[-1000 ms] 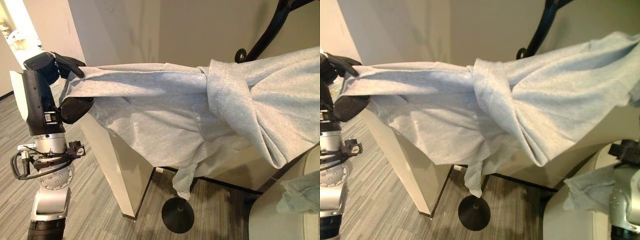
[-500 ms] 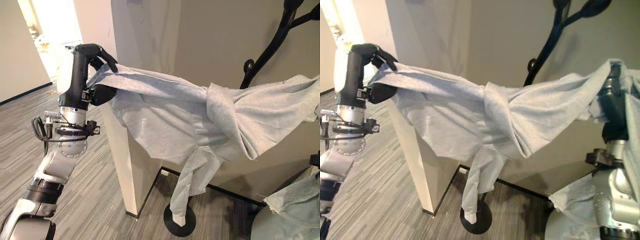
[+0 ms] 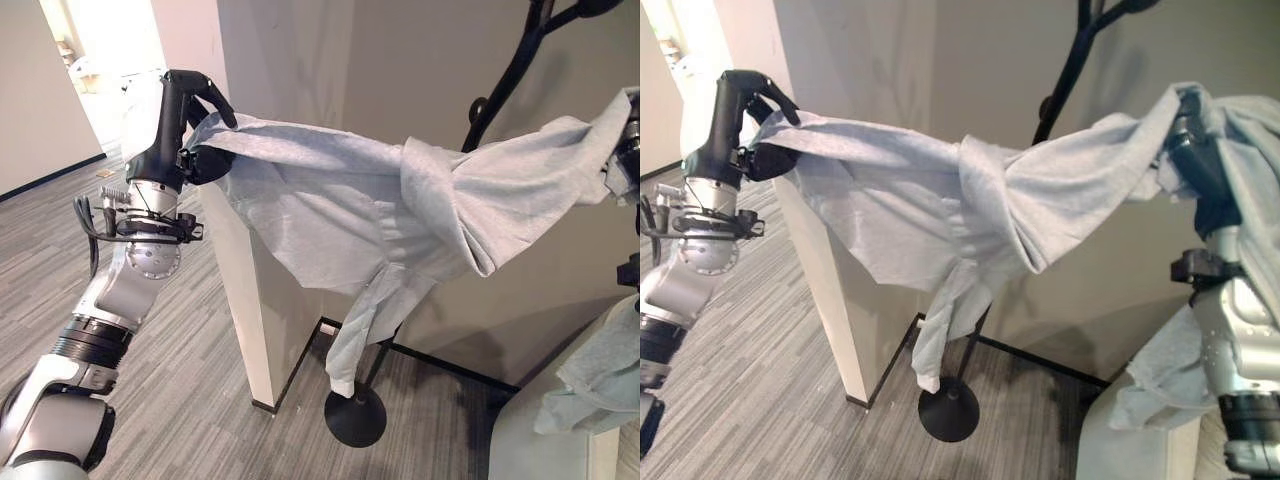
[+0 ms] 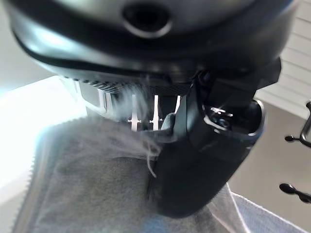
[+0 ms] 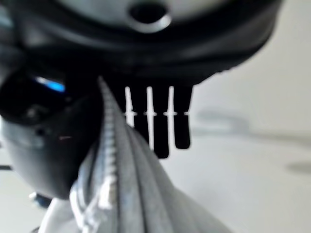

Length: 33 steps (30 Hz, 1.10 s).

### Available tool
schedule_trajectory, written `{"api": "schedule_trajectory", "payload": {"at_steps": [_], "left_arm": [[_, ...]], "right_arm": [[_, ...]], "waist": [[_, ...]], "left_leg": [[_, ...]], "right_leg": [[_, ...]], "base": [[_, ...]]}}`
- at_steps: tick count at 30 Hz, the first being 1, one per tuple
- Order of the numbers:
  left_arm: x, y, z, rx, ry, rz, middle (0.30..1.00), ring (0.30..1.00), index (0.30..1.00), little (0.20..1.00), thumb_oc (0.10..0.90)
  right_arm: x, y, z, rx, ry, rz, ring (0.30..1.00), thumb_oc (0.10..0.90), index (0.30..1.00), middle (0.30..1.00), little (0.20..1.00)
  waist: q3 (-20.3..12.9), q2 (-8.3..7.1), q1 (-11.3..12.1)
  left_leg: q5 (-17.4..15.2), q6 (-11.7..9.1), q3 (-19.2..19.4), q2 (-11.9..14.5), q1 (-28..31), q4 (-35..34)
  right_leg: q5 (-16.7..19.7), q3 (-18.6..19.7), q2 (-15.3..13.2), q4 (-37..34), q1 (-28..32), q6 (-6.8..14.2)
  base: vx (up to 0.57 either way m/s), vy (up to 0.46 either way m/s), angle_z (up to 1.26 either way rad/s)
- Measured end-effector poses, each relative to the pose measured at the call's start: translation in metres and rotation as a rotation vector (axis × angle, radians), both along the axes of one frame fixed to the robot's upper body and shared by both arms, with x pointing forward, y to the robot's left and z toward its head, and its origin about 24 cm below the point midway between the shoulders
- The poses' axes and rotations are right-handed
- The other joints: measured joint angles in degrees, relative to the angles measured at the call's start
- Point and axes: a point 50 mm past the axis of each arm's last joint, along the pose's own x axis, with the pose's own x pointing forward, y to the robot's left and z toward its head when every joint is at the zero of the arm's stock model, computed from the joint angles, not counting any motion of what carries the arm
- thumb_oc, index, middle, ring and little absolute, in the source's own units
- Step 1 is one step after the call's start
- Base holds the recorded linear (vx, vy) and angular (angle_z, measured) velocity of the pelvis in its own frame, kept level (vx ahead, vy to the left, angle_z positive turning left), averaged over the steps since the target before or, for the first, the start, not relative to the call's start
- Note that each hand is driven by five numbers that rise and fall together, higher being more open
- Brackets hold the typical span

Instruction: Hang the clothes on the sofa on the clothes rack.

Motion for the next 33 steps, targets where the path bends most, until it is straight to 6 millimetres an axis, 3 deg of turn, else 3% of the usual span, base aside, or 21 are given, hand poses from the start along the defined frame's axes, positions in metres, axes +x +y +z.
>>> {"api": "schedule_trajectory", "payload": {"at_steps": [2, 4, 9, 15, 17, 22, 26, 30, 33], "left_arm": [[0.001, 0.001, -0.001, -0.003, 0.006, 0.006, 0.3, 0.3, 0.3, 0.3, 0.4], [-0.001, 0.003, 0.003, -0.002, -0.012, 0.008, 0.3, 0.3, 0.3, 0.3, 0.4], [-0.003, -0.001, -0.002, -0.035, -0.017, -0.013, 0.3, 0.3, 0.3, 0.3, 0.4], [0.004, -0.022, -0.023, -0.199, 0.018, -0.13, 0.3, 0.3, 0.3, 0.3, 0.4], [0.005, -0.024, -0.027, -0.215, 0.027, -0.147, 0.3, 0.3, 0.3, 0.3, 0.4], [0.016, -0.037, -0.041, -0.348, 0.079, -0.195, 0.3, 0.3, 0.3, 0.3, 0.4], [0.021, -0.044, -0.048, -0.488, 0.101, -0.22, 0.3, 0.3, 0.3, 0.3, 0.4], [0.02, -0.041, -0.084, -0.6, 0.215, -0.189, 0.3, 0.3, 0.3, 0.3, 0.4], [0.01, -0.042, -0.124, -0.697, 0.343, -0.164, 0.3, 0.3, 0.3, 0.3, 0.4]], "right_arm": [[0.003, 0.0, 0.0, 0.01, 0.004, 0.005, 0.3, 0.4, 0.3, 0.3, 0.3], [0.003, 0.001, 0.001, 0.014, -0.001, 0.009, 0.3, 0.4, 0.3, 0.3, 0.3], [0.006, -0.009, -0.023, 0.053, 0.096, -0.026, 0.3, 0.4, 0.3, 0.3, 0.3], [0.013, -0.027, -0.095, 0.174, 0.392, -0.13, 0.3, 0.4, 0.3, 0.3, 0.3], [0.018, -0.024, -0.107, 0.181, 0.455, -0.133, 0.3, 0.4, 0.3, 0.3, 0.3], [0.037, -0.02, -0.102, 0.219, 0.485, -0.148, 0.3, 0.4, 0.3, 0.3, 0.3], [0.047, -0.007, -0.102, 0.266, 0.457, -0.128, 0.3, 0.4, 0.3, 0.3, 0.3], [0.051, 0.011, -0.12, 0.324, 0.479, -0.084, 0.3, 0.4, 0.3, 0.3, 0.3], [0.043, 0.036, -0.134, 0.369, 0.456, 0.007, 0.3, 0.4, 0.3, 0.3, 0.3]], "waist": [[0.16, -0.4, -0.21], [0.61, 0.38, 0.14], [1.17, 0.58, 0.69], [1.07, 1.3, 3.1], [1.13, 2.05, 3.38], [1.36, 4.35, 4.82], [1.37, 4.29, 5.07], [1.62, 3.97, 4.78], [1.94, 3.72, 4.45]], "left_leg": [[0.34, -0.6, -0.19, 0.23, 0.32, 0.14], [0.32, -0.67, -0.7, 1.22, -0.29, -0.01], [0.61, -1.12, -1.55, 2.14, -0.12, 0.19], [1.25, -1.62, -1.6, 2.08, 0.57, 0.23], [1.48, -1.63, -1.64, 2.04, 0.41, 0.25], [1.79, -1.64, -1.84, 1.48, -0.59, 0.26], [1.78, -1.65, -1.83, 1.41, -2.22, 0.19], [1.78, -1.65, -1.69, 1.28, -3.52, 0.02], [1.76, -1.63, -1.69, 1.33, -4.11, -0.01]], "right_leg": [[0.94, -0.08, 0.31, -0.45, -0.01, -1.12], [0.96, -0.63, 1.3, -3.19, 1.29, -1.04], [1.21, -1.51, 2.17, -4.44, 2.52, -1.4], [1.52, -1.72, 2.01, -4.44, 3.65, -1.87], [1.52, -2.3, 1.81, -4.44, 3.75, -1.87], [1.52, -2.93, 1.03, -4.44, 3.6, -1.86], [1.51, -3.0, 0.94, -4.44, 2.07, -1.86], [1.5, -3.03, 0.73, -4.45, 0.67, -1.83], [1.49, -3.08, 0.79, -4.45, -0.11, -1.82]], "base": [[0.03, -0.06, 0.03], [0.06, -0.077, 0.12], [0.04, -0.049, 0.12], [0.01, -0.006, 0.07], [0.0, 0.003, 0.14], [-0.01, 0.005, 0.19], [0.0, 0.002, 0.03], [0.01, -0.001, -0.02], [0.02, -0.009, -0.07]]}}
